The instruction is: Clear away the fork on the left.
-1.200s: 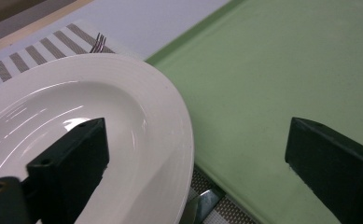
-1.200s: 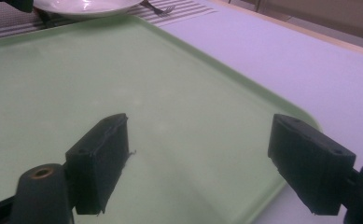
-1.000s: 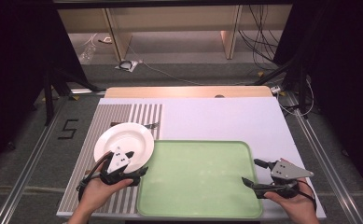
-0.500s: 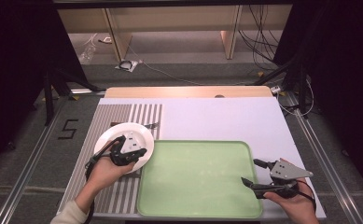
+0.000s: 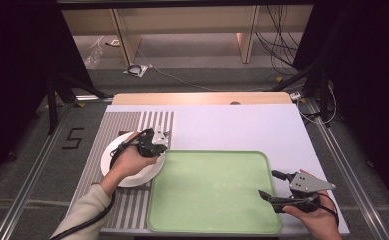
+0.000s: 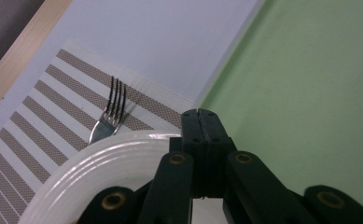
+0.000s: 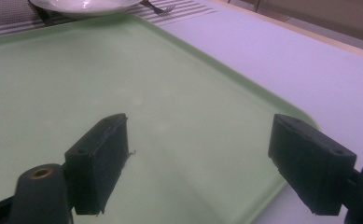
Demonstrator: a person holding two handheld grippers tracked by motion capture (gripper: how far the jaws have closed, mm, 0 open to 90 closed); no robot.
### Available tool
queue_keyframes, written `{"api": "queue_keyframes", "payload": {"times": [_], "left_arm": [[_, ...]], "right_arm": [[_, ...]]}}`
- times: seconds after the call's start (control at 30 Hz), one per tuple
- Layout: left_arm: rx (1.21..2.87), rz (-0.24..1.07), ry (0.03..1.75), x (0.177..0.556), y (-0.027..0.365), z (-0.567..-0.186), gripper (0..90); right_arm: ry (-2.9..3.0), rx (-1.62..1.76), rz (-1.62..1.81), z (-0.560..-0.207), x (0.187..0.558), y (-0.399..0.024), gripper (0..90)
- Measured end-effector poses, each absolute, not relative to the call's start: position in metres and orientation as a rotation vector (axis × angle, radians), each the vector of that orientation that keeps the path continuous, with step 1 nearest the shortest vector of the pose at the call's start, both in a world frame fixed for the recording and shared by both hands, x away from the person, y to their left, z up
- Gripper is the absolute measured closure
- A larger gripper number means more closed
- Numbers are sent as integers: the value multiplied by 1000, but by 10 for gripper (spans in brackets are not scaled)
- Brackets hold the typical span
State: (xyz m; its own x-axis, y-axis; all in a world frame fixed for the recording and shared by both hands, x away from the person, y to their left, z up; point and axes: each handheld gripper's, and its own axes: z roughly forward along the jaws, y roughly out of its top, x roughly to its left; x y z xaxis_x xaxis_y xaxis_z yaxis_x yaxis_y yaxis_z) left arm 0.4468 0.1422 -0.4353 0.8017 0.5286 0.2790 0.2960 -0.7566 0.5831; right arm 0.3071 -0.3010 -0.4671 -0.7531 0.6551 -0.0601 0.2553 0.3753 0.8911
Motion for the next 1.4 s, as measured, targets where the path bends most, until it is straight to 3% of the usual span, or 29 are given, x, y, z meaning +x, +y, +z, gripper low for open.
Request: {"api": "queue_keyframes", "payload": {"times": [0.57,1.4], "left_arm": [[2616,589,632,514,128,-450,900],[2663,546,743,538,123,-470,900]], "right_arm": [[2243,790,1331,-467,307,-302,210],[2247,785,1343,-469,308,-302,211]]}}
